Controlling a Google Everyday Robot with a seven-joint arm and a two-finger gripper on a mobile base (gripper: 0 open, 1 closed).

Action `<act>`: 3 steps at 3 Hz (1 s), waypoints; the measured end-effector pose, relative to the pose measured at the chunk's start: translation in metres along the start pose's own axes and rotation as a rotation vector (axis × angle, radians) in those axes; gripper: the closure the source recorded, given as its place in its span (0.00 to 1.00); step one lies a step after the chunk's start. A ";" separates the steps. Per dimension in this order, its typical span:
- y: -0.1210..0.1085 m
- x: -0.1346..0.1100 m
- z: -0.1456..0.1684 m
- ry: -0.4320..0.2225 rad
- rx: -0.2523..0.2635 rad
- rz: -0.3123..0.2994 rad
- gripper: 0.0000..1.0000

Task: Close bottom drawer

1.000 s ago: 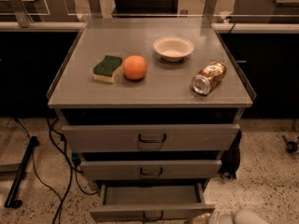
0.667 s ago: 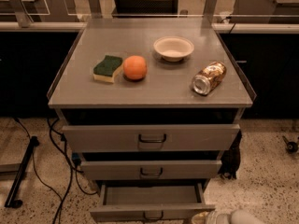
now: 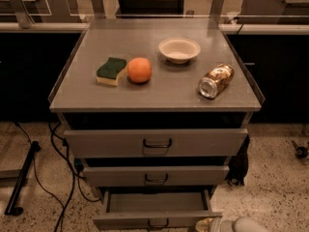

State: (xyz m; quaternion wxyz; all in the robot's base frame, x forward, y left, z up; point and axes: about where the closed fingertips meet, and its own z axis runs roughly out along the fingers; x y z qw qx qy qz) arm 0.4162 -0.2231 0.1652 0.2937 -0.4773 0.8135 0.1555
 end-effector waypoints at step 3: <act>-0.035 -0.004 0.038 -0.026 0.030 -0.117 1.00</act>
Offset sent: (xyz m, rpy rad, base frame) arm 0.0439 -0.0017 -0.0254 -0.0379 -0.1130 0.0769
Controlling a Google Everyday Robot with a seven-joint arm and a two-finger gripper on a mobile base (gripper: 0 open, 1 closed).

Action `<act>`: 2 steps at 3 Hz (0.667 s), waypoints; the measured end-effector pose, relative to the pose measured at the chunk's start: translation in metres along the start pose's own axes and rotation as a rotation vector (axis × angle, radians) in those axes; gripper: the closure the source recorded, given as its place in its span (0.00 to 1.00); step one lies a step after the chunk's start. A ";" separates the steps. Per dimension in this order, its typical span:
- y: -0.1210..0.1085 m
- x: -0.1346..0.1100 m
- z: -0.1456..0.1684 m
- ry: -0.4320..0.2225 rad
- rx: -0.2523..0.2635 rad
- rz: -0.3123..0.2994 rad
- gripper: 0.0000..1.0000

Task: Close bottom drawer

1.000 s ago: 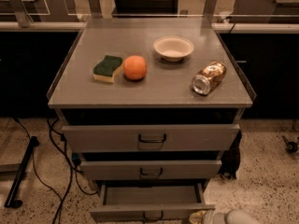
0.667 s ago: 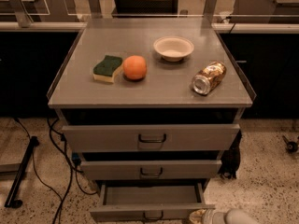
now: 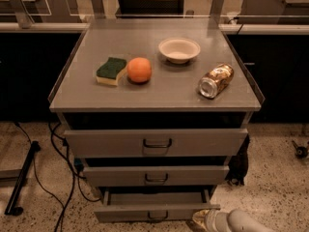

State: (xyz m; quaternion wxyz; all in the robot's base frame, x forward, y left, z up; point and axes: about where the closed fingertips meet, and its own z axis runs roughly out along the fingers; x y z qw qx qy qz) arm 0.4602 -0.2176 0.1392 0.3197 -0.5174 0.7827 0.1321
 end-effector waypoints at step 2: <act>-0.025 -0.013 0.027 -0.022 0.004 -0.030 1.00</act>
Offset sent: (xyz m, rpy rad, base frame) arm 0.0499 0.0132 -0.0115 0.0060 -0.0389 0.0246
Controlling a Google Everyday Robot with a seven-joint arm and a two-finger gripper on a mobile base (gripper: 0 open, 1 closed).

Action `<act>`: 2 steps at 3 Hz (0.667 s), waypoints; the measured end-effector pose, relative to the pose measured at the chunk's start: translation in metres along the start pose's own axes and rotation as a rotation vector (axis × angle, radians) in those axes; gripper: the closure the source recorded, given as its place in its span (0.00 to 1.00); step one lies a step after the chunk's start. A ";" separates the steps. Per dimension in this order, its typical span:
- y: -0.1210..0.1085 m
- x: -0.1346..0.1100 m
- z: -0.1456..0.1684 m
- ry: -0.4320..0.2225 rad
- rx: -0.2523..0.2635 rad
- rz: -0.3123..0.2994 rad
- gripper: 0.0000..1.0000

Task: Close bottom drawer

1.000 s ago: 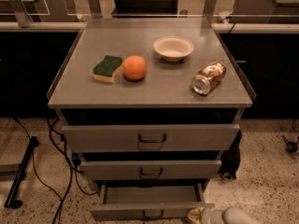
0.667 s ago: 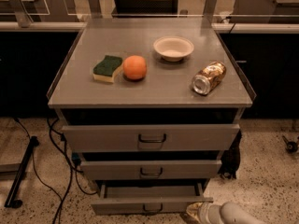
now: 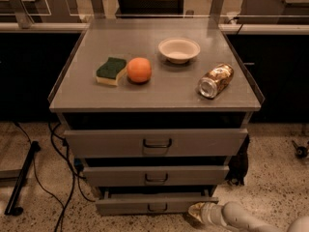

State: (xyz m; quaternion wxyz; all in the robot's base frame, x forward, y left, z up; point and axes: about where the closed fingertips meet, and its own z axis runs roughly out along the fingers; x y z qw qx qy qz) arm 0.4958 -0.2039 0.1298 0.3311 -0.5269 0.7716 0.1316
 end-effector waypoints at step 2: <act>-0.014 -0.016 0.017 -0.023 0.000 -0.023 1.00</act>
Offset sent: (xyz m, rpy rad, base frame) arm 0.0385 0.0221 0.0012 0.0161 -0.0398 0.0322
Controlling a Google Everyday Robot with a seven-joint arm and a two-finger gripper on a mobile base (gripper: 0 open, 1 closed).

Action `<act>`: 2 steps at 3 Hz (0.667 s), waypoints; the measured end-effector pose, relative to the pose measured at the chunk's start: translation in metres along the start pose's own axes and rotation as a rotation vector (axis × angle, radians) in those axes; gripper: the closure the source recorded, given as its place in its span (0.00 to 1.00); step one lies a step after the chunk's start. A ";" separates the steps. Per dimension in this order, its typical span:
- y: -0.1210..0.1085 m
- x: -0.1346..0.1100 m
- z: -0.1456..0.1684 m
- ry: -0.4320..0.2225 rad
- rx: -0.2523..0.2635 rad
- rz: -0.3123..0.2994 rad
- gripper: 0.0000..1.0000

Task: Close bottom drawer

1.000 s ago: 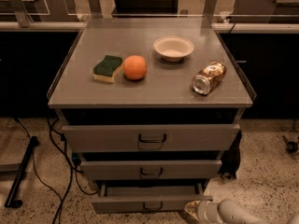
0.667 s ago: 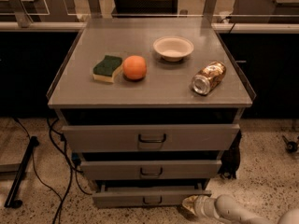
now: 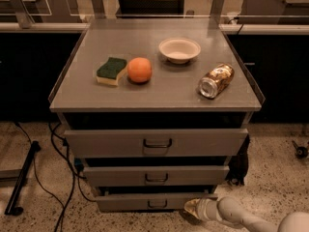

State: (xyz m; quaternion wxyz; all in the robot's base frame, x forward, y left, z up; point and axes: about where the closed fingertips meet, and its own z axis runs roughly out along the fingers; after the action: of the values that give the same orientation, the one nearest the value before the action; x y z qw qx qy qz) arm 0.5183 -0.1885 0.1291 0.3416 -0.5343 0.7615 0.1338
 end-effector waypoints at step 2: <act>-0.006 -0.021 0.025 -0.027 -0.024 -0.034 1.00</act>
Offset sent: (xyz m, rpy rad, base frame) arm 0.0280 0.0329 -0.0020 0.0167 -0.0209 0.0601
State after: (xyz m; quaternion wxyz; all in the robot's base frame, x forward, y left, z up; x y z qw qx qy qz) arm 0.5375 -0.1612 0.1260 0.3473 -0.5496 0.7460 0.1443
